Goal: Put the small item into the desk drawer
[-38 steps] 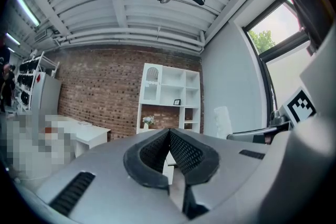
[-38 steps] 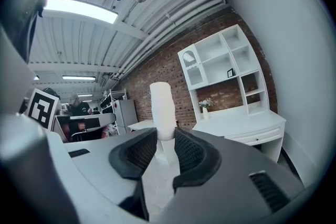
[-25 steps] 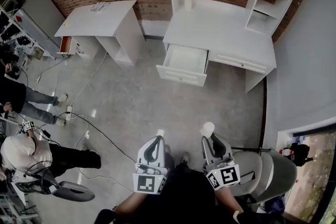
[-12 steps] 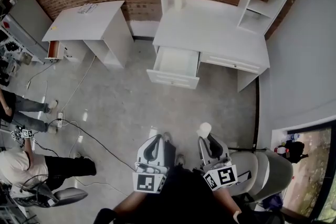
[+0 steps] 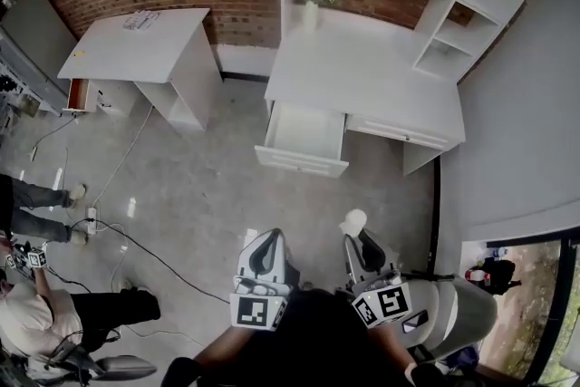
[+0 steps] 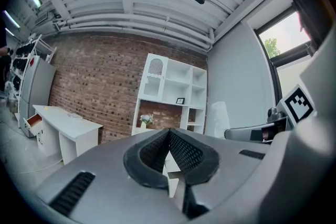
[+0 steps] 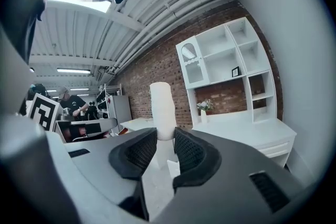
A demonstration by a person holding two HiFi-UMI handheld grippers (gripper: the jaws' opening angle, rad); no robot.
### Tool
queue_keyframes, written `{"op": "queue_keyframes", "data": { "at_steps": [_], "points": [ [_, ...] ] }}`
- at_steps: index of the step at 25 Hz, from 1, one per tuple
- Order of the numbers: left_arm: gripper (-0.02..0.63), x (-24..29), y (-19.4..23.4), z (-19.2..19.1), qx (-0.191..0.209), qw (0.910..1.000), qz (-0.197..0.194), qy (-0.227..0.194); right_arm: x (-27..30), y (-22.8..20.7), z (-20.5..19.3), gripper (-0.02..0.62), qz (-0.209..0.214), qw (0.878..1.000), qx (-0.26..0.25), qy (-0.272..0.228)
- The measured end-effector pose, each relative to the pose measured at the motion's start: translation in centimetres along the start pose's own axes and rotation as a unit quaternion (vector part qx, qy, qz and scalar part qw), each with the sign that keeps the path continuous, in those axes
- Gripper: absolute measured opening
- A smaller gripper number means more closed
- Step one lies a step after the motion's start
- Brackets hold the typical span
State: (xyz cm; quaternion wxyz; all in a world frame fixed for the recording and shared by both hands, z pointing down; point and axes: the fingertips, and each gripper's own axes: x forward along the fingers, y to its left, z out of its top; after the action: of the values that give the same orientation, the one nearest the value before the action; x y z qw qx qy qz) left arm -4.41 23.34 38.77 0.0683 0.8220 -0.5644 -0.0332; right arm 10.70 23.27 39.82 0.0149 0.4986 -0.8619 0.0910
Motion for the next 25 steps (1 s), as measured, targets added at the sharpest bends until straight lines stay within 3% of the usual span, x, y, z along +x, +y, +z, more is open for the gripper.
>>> {"op": "queue_keyframes", "data": {
  "at_steps": [9,14,25],
  "points": [
    [0.025,4.8,4.7,0.0,-0.040,0.9991,0.004,0.007,7.2,-0.3,1.4,0.121,0.004,1.000,-0.002,0.011],
    [0.025,8.1,6.1,-0.2,-0.033,0.9992,0.017,0.013,10.9,-2.2,1.7,0.121,0.023,1.000,0.004,0.014],
    [0.025,19.0,5.8,0.4,-0.021,0.9962,0.084,0.003,20.9,-10.3,4.2,0.121,0.116,0.993,-0.004,-0.001]
  ]
}}
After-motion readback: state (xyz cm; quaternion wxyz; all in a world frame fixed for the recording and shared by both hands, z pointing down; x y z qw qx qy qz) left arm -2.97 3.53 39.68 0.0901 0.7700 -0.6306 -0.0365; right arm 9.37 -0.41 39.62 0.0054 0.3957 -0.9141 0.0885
